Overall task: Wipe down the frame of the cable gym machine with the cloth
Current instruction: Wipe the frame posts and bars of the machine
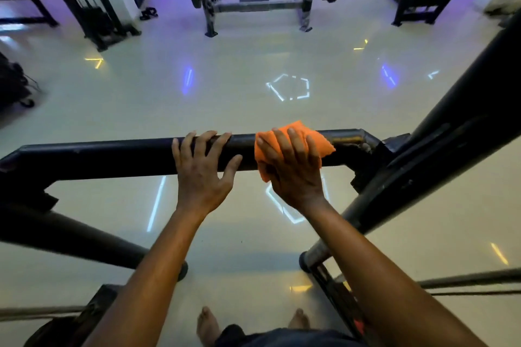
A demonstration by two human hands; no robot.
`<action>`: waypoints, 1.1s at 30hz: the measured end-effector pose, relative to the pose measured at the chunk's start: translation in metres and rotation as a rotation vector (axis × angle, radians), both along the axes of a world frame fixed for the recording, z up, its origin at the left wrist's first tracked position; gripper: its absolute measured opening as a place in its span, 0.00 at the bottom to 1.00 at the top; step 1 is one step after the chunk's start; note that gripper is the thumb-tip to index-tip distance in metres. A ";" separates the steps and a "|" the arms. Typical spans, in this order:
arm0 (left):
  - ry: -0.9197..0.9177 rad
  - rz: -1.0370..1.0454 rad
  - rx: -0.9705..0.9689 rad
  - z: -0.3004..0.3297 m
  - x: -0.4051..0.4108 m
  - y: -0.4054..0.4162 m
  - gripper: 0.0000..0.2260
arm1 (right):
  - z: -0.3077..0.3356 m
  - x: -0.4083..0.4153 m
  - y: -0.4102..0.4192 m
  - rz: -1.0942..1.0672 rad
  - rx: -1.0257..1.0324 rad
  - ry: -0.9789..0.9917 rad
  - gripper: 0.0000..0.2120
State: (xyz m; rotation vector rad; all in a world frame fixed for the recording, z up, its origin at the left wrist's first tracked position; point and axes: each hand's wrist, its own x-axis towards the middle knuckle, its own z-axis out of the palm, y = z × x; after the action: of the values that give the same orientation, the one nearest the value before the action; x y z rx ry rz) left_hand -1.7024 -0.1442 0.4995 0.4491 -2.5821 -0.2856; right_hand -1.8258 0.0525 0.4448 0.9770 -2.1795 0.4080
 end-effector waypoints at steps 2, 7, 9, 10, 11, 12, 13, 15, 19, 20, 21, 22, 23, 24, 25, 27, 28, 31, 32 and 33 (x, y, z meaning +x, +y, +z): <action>-0.014 0.033 0.005 0.002 -0.003 0.006 0.24 | 0.004 -0.017 0.029 0.005 0.016 0.014 0.26; -0.043 0.042 0.040 0.004 -0.007 0.018 0.23 | 0.006 0.001 0.011 -0.184 -0.159 -0.222 0.24; -0.036 -0.002 0.054 0.005 -0.010 0.025 0.22 | 0.011 0.014 -0.012 -0.184 -0.182 -0.277 0.23; -0.034 -0.028 0.051 0.005 -0.012 0.028 0.21 | 0.011 0.014 -0.014 -0.160 -0.158 -0.259 0.23; -0.033 -0.053 0.046 0.005 -0.015 0.031 0.21 | 0.010 0.008 -0.007 -0.125 -0.114 -0.215 0.23; -0.037 -0.078 0.038 0.006 -0.017 0.032 0.21 | 0.009 0.000 0.006 -0.089 -0.060 -0.154 0.23; -0.040 -0.105 0.026 0.007 -0.020 0.034 0.20 | 0.010 -0.008 0.022 -0.070 -0.012 -0.092 0.24; -0.040 -0.164 0.003 0.008 -0.027 0.038 0.20 | 0.011 -0.021 0.054 -0.089 0.021 -0.063 0.24; -0.055 -0.259 0.018 0.008 -0.042 0.050 0.20 | 0.014 -0.009 0.051 -0.294 -0.139 -0.233 0.24; -0.059 -0.268 0.018 0.008 -0.044 0.052 0.20 | 0.015 0.000 0.034 -0.325 -0.182 -0.264 0.23; -0.058 -0.271 0.020 0.006 -0.045 0.053 0.20 | 0.018 0.007 0.020 -0.315 -0.207 -0.282 0.23; -0.052 -0.277 0.024 0.005 -0.045 0.052 0.20 | 0.019 0.012 0.011 -0.270 -0.203 -0.284 0.23; -0.047 -0.283 0.028 0.004 -0.045 0.051 0.19 | 0.019 0.012 0.010 -0.204 -0.158 -0.263 0.24; -0.045 -0.293 0.030 0.004 -0.045 0.049 0.19 | 0.020 0.007 0.019 -0.148 -0.090 -0.212 0.24; -0.045 -0.298 0.034 0.004 -0.045 0.047 0.20 | 0.022 -0.001 0.033 -0.121 -0.026 -0.154 0.24; -0.042 -0.292 0.045 0.004 -0.045 0.047 0.20 | 0.027 -0.018 0.064 -0.156 0.011 -0.106 0.24; -0.039 -0.292 0.046 0.004 -0.045 0.047 0.20 | 0.029 -0.023 0.074 -0.210 -0.029 -0.129 0.23; -0.030 -0.293 0.045 0.003 -0.046 0.050 0.20 | 0.034 -0.010 0.052 -0.391 -0.204 -0.223 0.22; -0.030 -0.293 0.044 0.003 -0.046 0.051 0.20 | 0.035 -0.003 0.037 -0.404 -0.246 -0.248 0.21; -0.033 -0.292 0.046 0.003 -0.046 0.052 0.20 | 0.034 0.003 0.026 -0.373 -0.263 -0.270 0.21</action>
State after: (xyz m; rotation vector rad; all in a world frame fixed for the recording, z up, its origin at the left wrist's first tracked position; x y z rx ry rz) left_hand -1.7480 -0.0926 0.5030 0.0910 -2.6755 -0.4411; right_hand -1.8226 0.0788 0.4785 0.3771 -2.4052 0.6546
